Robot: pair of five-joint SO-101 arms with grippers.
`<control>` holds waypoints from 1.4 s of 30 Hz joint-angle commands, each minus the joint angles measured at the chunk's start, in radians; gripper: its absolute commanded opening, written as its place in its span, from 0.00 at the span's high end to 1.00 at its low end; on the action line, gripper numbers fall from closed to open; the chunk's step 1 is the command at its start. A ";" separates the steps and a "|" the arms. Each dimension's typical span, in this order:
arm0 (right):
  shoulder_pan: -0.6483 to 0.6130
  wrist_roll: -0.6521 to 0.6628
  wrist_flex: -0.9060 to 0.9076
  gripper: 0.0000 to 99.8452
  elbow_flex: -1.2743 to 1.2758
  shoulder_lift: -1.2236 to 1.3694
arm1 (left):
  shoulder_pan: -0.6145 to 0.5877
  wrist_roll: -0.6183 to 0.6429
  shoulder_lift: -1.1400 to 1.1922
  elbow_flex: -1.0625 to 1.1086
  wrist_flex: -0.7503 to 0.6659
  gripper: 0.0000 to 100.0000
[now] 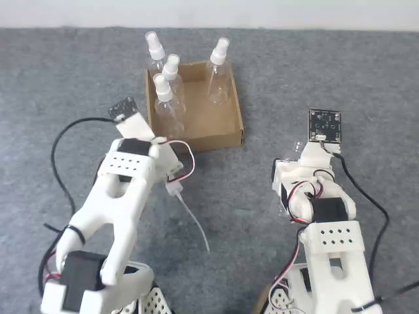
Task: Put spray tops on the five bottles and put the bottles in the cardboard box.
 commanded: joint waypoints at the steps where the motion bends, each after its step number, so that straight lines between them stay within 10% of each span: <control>1: -0.010 0.014 -0.016 0.89 -0.011 -0.042 | -0.005 -0.006 -0.012 -0.128 0.081 0.99; 21: -0.084 0.114 0.042 0.89 0.081 -0.291 | -0.006 0.000 -0.126 -0.378 0.287 0.99; 42: -0.199 0.203 0.047 0.89 0.322 -0.789 | -0.006 -0.005 -0.925 0.035 -0.107 0.99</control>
